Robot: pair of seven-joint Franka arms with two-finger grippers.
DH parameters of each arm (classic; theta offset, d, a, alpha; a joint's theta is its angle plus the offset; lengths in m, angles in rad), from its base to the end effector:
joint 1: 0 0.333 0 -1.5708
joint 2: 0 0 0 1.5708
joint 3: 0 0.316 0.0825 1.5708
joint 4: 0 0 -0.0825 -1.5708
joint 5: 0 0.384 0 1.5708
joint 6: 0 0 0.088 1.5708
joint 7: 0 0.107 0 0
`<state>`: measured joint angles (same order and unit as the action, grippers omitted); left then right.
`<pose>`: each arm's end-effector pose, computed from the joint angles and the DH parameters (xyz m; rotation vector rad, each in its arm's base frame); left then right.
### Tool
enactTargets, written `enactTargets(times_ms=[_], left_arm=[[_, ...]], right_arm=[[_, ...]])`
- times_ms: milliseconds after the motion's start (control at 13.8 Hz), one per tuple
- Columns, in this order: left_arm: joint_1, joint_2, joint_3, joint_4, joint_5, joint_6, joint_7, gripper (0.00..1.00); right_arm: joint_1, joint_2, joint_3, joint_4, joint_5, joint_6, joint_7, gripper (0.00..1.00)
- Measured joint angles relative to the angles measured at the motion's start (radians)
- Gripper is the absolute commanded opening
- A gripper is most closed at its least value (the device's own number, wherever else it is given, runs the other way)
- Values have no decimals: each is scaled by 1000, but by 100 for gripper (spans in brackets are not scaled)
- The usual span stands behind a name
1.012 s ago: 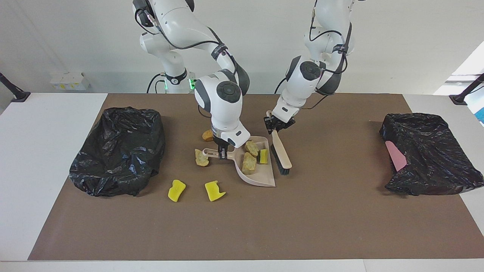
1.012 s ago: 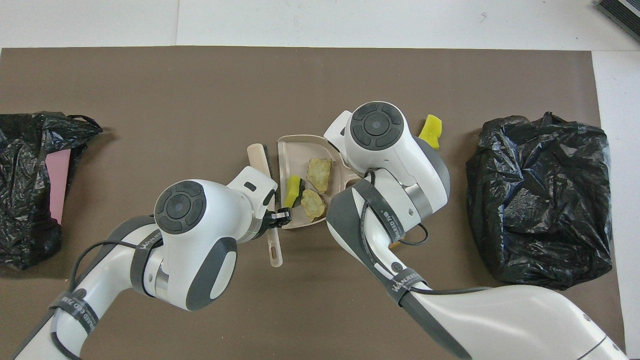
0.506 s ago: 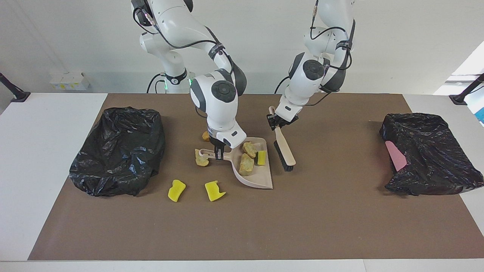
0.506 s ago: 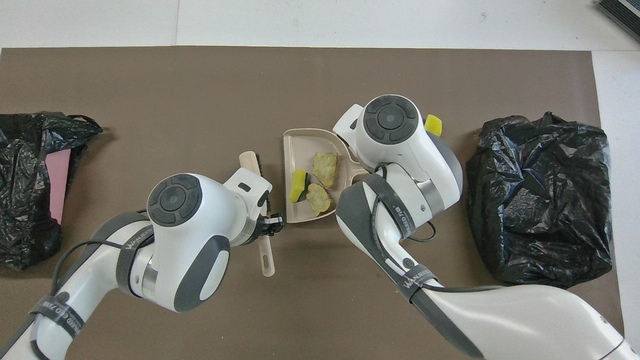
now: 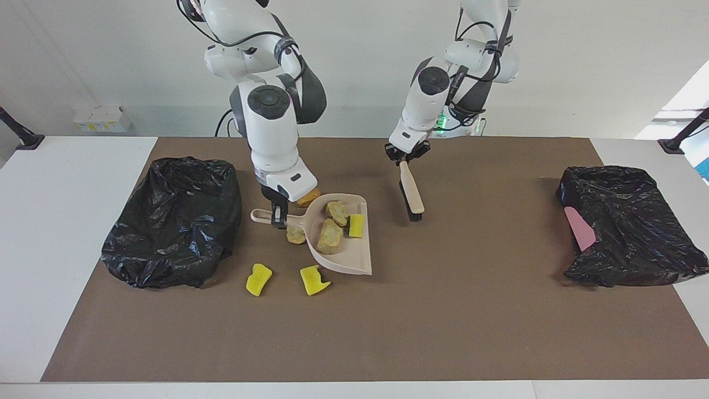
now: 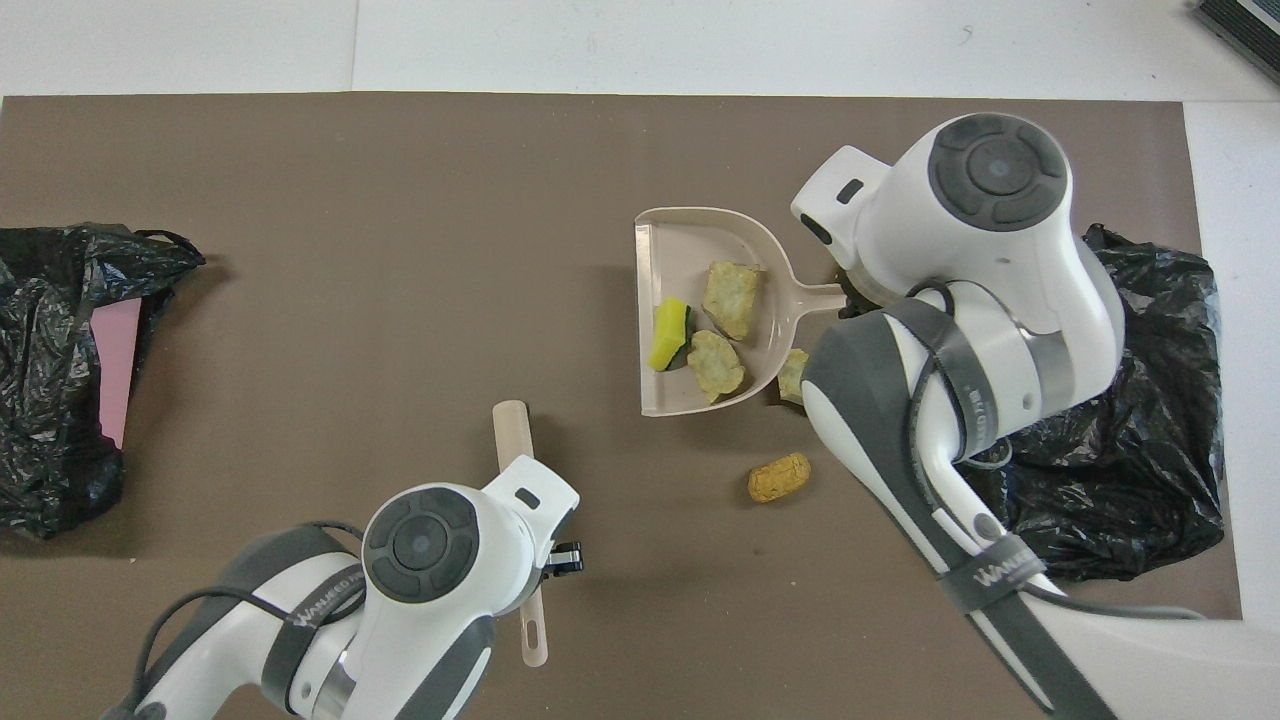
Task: Sweep and dump trash in bin
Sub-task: 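Carry the dustpan to the black bag with the right gripper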
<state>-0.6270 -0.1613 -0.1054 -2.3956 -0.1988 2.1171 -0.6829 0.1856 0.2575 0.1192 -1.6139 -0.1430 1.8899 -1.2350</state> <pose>0.3356 -0.3140 0.3702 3.0911 0.1026 -0.2853 0.6170 0.1758 0.4788 2.1387 2.1566 -0.0442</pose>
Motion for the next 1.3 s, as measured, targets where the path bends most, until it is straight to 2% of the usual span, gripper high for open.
enactTargets(times_ms=[217, 289, 361, 651, 940, 1157, 1301], left_arm=[[-94, -39, -5, -118, 0, 100, -86, 0], [-114, -39, -8, -145, 0, 138, -110, 30], [-119, -39, -8, -160, 0, 159, -118, 99], [-105, -36, 8, -151, 1, 167, -118, 100], [1, -6, 14, -67, 25, 168, -75, 100], [96, 61, 18, 23, 70, 169, 7, 100], [146, 108, 19, 81, 82, 169, 60, 100]], right_arm=[[-81, -57, -1, -1, 7, -45, -77, 0], [-120, -79, -1, -3, 14, -54, -117, 0], [-169, -104, -2, -10, 37, -61, -172, 0], [-363, -197, -4, -103, 87, -68, -428, 0], [-555, -251, -11, -190, 91, -45, -691, 0], [-653, -307, -14, -296, 37, 90, -791, 0], [-666, -345, -14, -370, -37, 168, -802, 0]])
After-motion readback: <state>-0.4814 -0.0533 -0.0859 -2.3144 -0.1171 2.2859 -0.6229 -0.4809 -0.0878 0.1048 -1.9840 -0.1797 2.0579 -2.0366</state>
